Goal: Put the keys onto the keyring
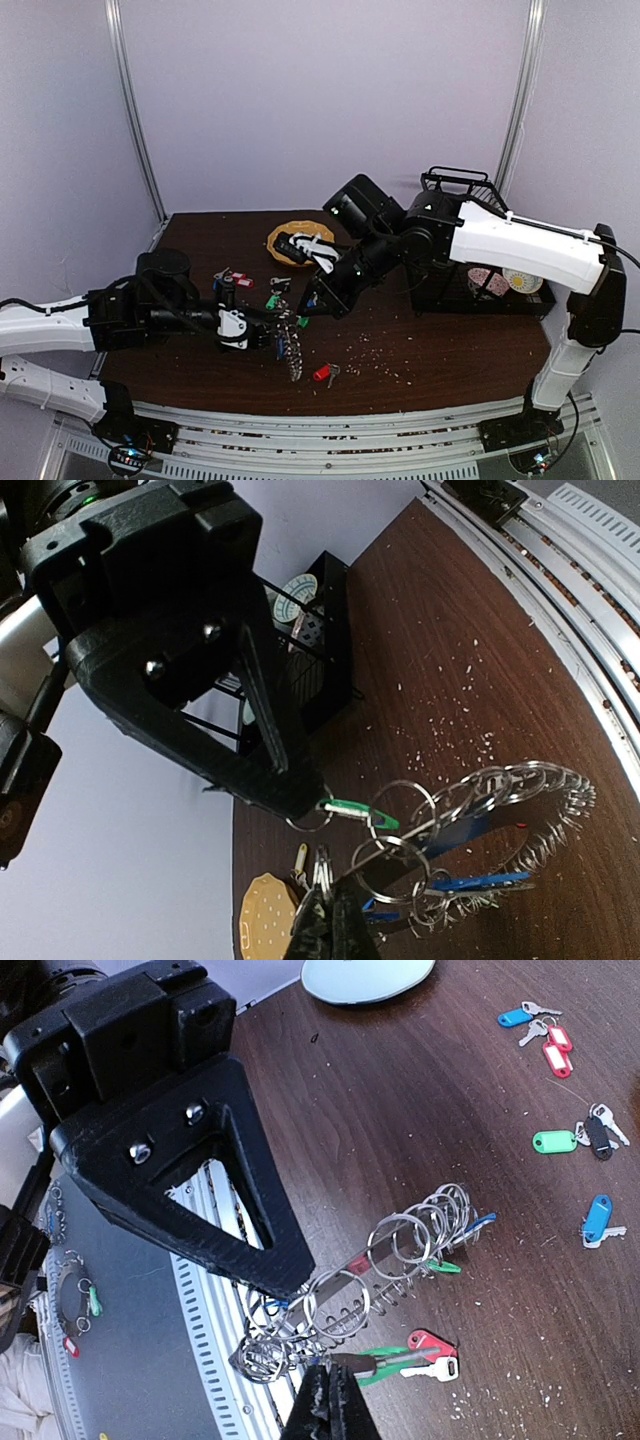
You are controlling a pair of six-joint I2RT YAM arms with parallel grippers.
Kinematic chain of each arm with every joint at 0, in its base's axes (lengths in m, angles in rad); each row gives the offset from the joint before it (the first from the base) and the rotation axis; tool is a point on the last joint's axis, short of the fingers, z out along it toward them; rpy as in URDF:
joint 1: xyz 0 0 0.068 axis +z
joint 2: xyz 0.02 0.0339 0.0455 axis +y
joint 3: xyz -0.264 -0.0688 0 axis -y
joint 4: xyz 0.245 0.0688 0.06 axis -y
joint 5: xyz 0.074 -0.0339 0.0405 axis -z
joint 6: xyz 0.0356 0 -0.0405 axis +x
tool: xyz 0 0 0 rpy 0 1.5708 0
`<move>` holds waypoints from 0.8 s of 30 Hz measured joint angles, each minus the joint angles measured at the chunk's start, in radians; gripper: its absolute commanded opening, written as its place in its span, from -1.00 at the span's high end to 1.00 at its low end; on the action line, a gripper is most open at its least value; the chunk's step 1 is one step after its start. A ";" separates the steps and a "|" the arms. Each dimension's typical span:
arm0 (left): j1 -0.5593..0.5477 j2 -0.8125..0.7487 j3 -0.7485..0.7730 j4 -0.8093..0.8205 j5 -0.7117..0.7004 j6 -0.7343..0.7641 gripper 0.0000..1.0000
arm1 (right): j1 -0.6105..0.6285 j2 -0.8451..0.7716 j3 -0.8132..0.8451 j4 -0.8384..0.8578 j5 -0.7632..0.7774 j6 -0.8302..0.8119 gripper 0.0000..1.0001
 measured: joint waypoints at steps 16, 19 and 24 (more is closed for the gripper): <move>0.039 0.037 0.019 0.019 0.269 -0.153 1.00 | 0.005 -0.359 -0.340 0.171 0.073 -0.257 1.00; 0.039 0.079 0.063 -0.006 0.346 -0.193 1.00 | 0.005 -0.533 -0.489 0.307 0.103 -0.410 1.00; 0.037 0.099 0.104 -0.009 0.432 -0.294 1.00 | 0.005 -0.645 -0.662 0.507 0.084 -0.706 1.00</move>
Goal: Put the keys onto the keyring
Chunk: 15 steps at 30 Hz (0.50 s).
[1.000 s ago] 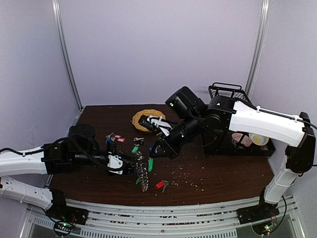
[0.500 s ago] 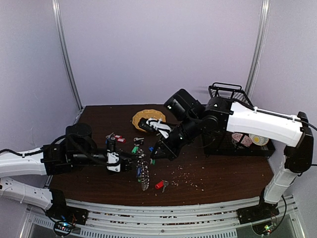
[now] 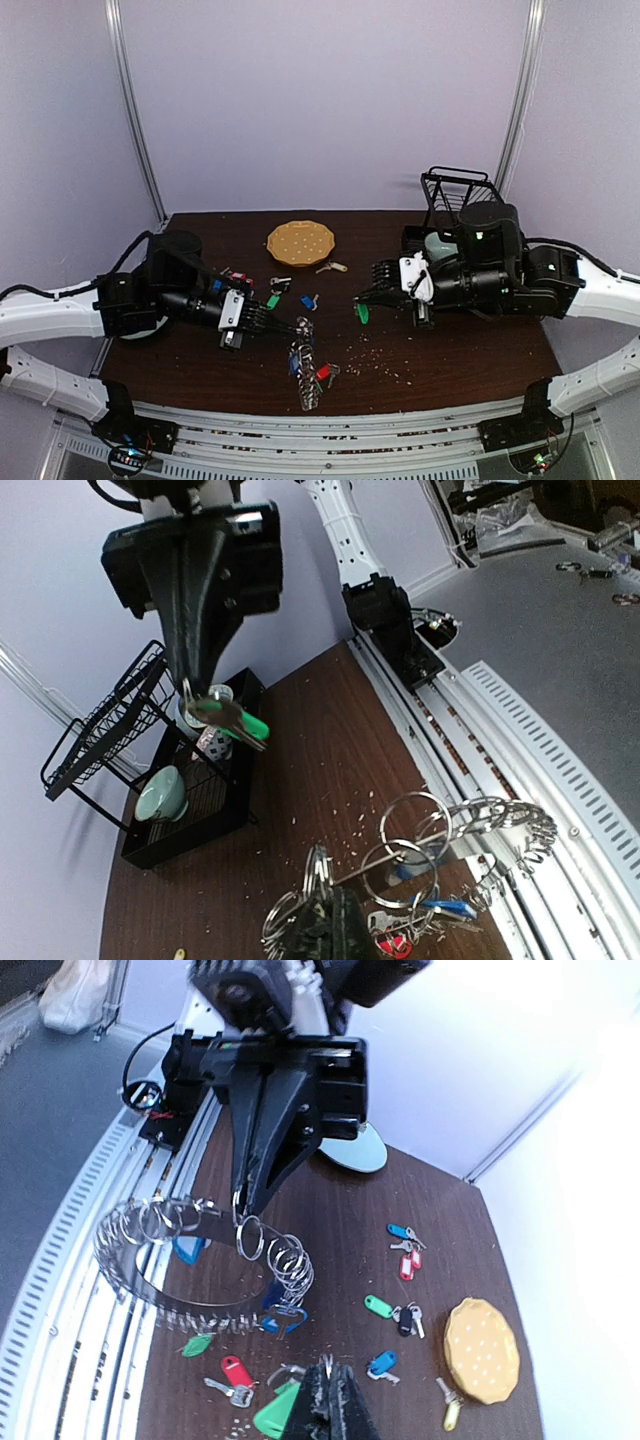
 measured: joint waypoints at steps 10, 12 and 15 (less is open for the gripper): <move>-0.058 0.048 0.071 -0.013 0.018 -0.106 1.00 | 0.000 0.132 0.064 0.021 -0.114 -0.409 1.00; -0.058 0.048 0.081 -0.019 0.017 -0.108 1.00 | 0.001 0.131 0.073 0.032 -0.130 -0.454 1.00; -0.058 0.052 0.095 -0.024 0.017 -0.108 1.00 | 0.012 0.130 0.072 0.050 -0.132 -0.507 1.00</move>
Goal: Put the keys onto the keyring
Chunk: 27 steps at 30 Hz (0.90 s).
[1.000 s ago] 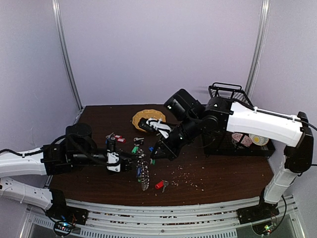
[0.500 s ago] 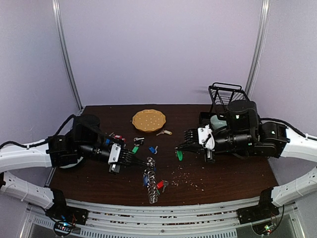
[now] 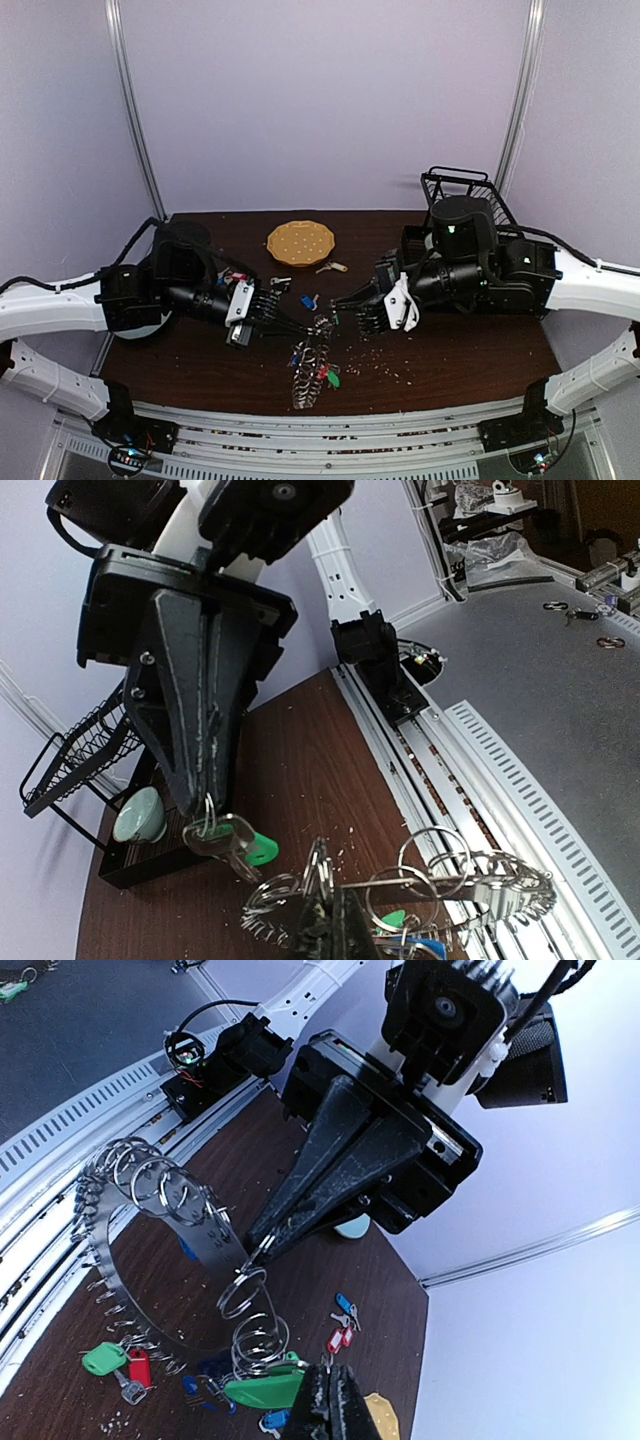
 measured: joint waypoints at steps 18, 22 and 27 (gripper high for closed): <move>0.000 0.032 0.018 -0.004 0.006 0.005 1.00 | 0.086 0.002 0.029 -0.068 0.075 -0.270 1.00; 0.000 0.035 0.018 -0.005 0.010 0.010 1.00 | 0.097 0.002 0.029 -0.084 0.095 -0.295 1.00; 0.000 0.038 0.018 -0.005 0.012 0.014 1.00 | 0.107 0.003 0.029 -0.101 0.126 -0.325 1.00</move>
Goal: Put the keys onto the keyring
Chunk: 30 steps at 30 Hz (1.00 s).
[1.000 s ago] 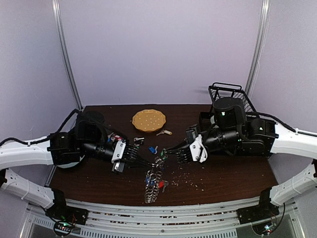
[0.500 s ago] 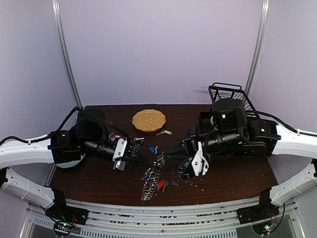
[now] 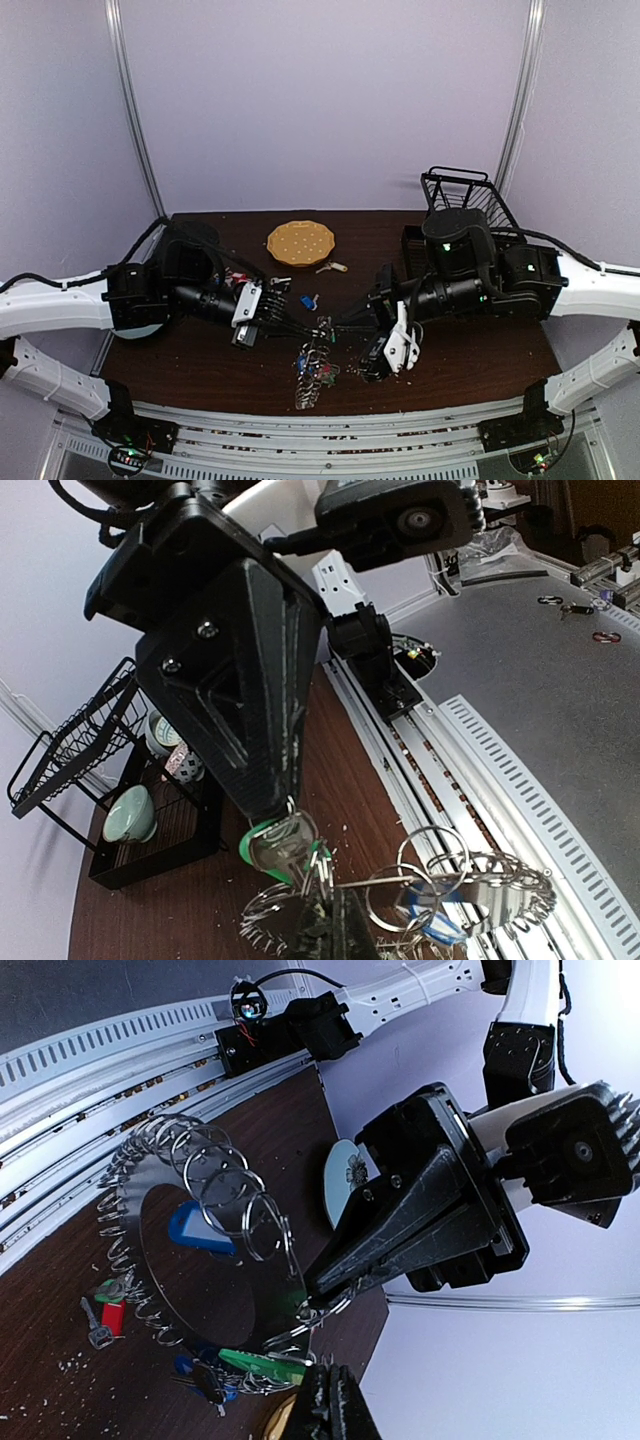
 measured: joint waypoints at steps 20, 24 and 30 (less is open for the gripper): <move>0.000 0.016 0.014 -0.010 0.000 0.000 1.00 | 0.023 0.019 0.000 0.021 0.004 -0.009 1.00; 0.000 0.016 0.014 -0.015 0.000 0.000 1.00 | 0.023 0.026 0.000 0.029 0.004 -0.009 1.00; 0.000 0.016 0.014 -0.018 0.000 0.000 1.00 | 0.024 0.034 0.000 0.042 0.004 -0.010 1.00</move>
